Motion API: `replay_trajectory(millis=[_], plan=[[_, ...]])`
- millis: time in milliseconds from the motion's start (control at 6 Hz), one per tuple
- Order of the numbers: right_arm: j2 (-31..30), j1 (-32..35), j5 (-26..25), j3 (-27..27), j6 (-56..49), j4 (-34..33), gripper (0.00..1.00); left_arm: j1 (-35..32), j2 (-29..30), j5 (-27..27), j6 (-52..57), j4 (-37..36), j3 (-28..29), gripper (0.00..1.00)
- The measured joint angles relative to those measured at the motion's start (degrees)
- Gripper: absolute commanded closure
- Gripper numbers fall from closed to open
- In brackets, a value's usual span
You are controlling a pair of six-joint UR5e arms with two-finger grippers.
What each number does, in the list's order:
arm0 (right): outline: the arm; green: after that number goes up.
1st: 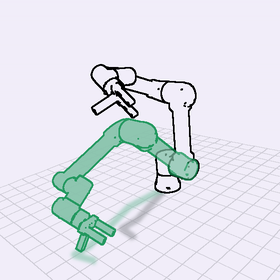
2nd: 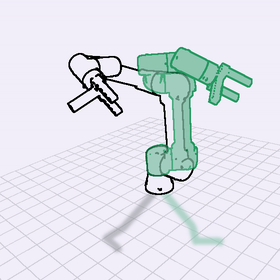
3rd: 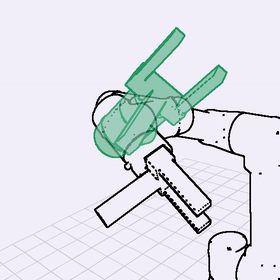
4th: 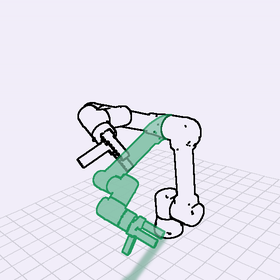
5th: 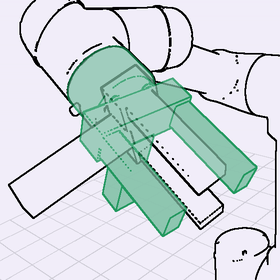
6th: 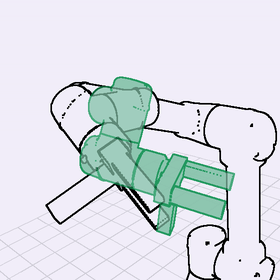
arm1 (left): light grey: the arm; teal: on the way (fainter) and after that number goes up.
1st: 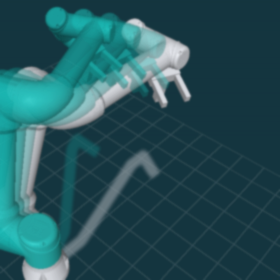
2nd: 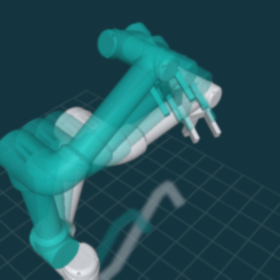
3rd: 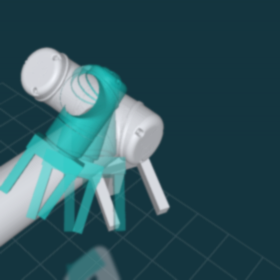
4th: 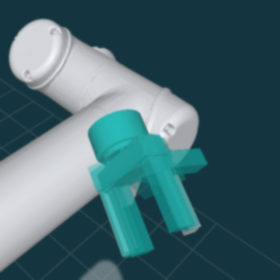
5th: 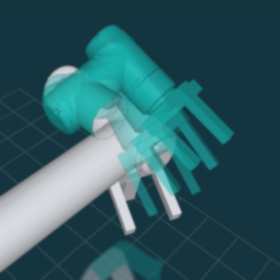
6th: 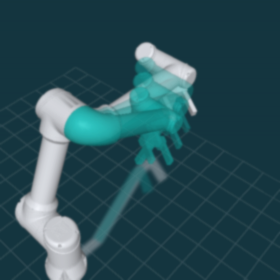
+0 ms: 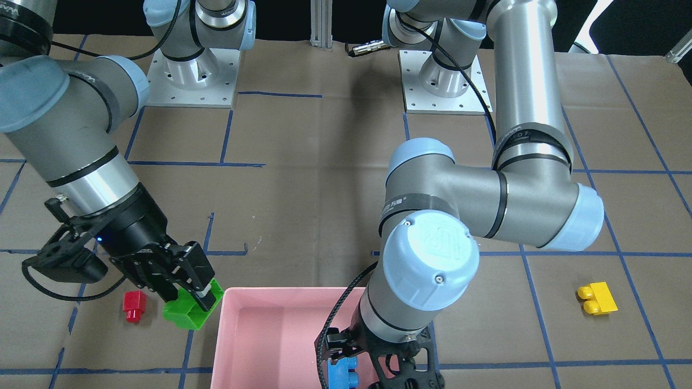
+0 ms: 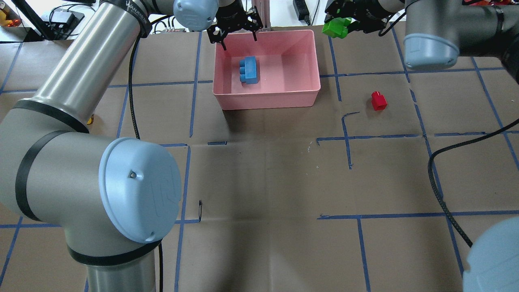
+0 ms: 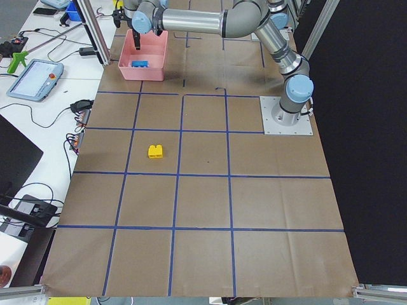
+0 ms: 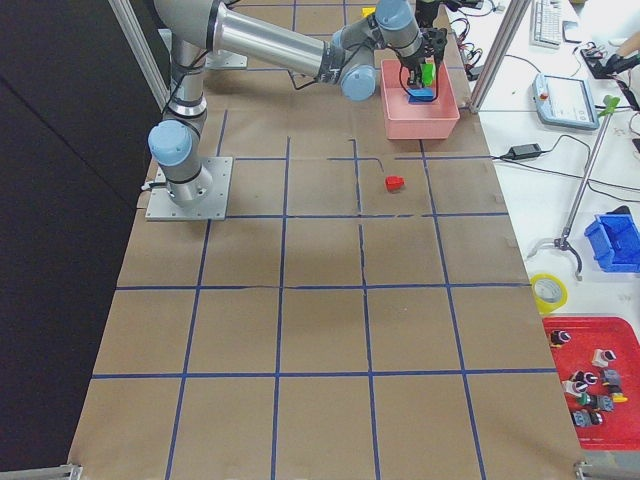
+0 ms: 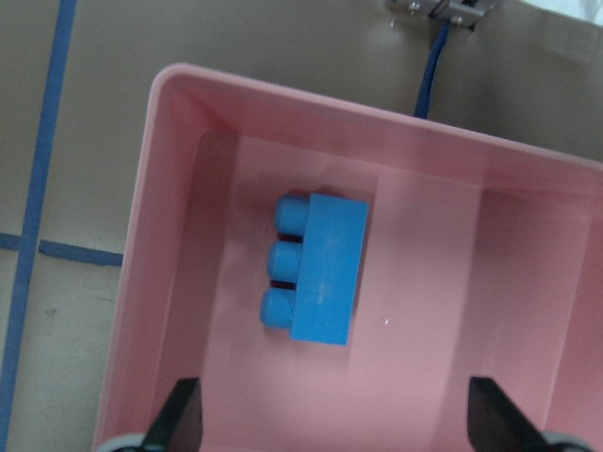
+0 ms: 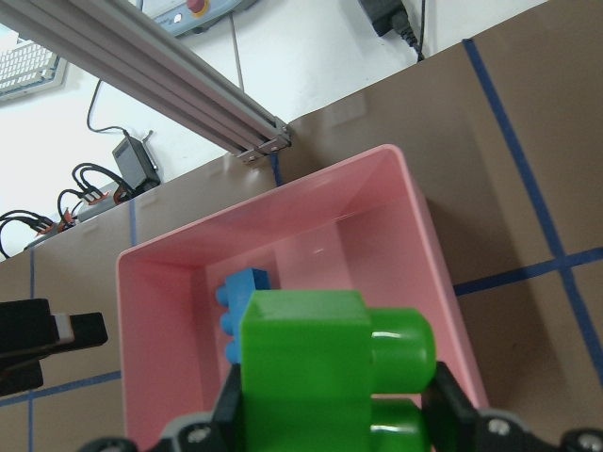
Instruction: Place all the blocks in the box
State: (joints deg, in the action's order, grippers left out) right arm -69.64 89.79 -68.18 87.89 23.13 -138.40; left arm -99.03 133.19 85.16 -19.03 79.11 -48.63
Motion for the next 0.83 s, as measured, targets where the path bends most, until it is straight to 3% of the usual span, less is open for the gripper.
replay_trajectory(millis=[333, 500, 833], plan=[[5.5, 5.6, -0.4, -4.0, 7.5, -2.2, 0.98, 7.1, -4.8, 0.0, 11.2, 4.0, -1.1, 0.0], [9.3, 8.4, -0.6, -7.2, 9.8, -2.5, 0.92, 11.7, -6.2, 0.3, 18.4, 4.9, -2.3, 0.0], [13.1, 11.6, -1.8, -10.0, 11.8, -2.7, 0.01, 22.2, -7.1, 0.6, 31.0, 5.2, -5.2, 0.0]])
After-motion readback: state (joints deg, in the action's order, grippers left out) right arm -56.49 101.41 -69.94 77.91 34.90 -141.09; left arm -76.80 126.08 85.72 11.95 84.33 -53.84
